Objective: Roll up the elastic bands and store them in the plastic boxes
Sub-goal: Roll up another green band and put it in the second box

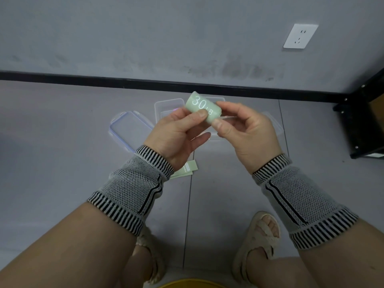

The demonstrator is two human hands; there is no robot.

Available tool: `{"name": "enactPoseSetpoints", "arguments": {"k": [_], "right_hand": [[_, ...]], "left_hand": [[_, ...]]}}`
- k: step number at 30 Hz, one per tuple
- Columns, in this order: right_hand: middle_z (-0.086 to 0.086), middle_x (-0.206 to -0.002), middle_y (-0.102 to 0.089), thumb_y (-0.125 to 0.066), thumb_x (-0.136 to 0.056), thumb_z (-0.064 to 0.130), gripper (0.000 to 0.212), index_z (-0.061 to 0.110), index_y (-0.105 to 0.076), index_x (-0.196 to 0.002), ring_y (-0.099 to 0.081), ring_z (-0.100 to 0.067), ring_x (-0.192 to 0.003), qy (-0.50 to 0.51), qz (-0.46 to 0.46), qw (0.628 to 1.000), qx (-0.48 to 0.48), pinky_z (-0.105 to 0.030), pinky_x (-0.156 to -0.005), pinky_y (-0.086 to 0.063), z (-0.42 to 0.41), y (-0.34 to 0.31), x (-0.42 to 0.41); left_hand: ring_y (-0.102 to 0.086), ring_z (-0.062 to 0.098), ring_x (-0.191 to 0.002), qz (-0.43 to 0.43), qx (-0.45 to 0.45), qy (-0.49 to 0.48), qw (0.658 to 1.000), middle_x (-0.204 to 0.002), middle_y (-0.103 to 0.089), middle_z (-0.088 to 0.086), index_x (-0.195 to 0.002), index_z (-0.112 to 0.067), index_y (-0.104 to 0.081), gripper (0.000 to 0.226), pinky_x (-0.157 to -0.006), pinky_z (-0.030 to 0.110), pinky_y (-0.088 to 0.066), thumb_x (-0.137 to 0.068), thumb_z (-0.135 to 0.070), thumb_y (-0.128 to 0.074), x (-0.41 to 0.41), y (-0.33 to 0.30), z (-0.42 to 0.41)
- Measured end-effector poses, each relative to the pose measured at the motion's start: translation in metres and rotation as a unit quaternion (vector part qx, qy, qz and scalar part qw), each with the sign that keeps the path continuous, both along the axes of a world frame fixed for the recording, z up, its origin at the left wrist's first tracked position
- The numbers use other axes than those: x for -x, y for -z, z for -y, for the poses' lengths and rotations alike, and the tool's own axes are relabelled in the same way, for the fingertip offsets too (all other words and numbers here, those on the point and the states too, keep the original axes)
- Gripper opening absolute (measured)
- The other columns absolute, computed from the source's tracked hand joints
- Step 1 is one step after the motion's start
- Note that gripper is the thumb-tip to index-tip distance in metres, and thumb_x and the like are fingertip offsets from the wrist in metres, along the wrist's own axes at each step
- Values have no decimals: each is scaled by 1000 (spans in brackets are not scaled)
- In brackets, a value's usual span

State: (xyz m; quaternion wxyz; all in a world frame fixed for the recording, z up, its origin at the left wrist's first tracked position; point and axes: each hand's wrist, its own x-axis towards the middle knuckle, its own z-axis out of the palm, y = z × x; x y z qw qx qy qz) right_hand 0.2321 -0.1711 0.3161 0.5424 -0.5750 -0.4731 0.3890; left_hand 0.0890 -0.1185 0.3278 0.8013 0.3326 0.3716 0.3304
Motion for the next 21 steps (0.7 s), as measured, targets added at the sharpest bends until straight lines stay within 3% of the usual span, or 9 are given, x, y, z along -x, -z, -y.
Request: {"name": "enactPoseSetpoints", "arguments": {"k": [3,6,11,15,18,21], "right_hand": [[-1,-107,-66,-77,-77,15,44,17,-61,-118,-67,-11,-87,34,12,999,17,-26,-79,-56,-2,2,4],[1,-100,-69,-74,-80,13,33,17,-65,-111,-67,-11,-85,42,34,998,17,-28,-77,-57,-4,4,4],[-6,-105,-69,-71,-81,5,28,18,-61,-104,-69,-17,-91,9,-58,998,22,-29,-79,-56,-3,3,1],[-11,-101,-70,-71,-80,2,28,14,-63,-105,-69,-21,-93,13,-73,997,26,-35,-83,-57,-3,4,-2],[-12,-95,-71,-68,-82,0,25,11,-64,-104,-70,-19,-84,10,-115,992,44,-33,-78,-57,-3,4,-3],[-8,-83,-69,-64,-85,0,21,8,-64,-104,-67,-14,-71,15,-145,987,65,-30,-73,-56,-4,6,-7]], "left_hand": [[-63,4,-82,-19,13,-30,999,-93,-69,-7,-106,-20,-59,20,-74,22,-42,-87,-13,-59,-3,3,3],[-61,5,-87,-33,14,-29,999,-97,-68,-6,-107,-21,-60,21,-74,23,-40,-88,-12,-59,-6,5,6],[-58,6,-98,-53,12,-22,998,-101,-65,-9,-104,-25,-63,20,-79,25,-39,-87,-14,-62,-8,7,5],[-57,8,-101,-65,9,-21,998,-96,-66,-9,-100,-23,-65,16,-88,30,-41,-87,-13,-61,-8,9,4],[-61,12,-104,-55,-10,-4,998,-103,-66,-3,-102,-21,-63,17,-93,33,-46,-88,-12,-59,-6,9,3],[-66,13,-99,-53,-24,1,998,-104,-69,-1,-106,-21,-65,20,-84,29,-52,-90,-13,-57,-2,9,-1]]}}
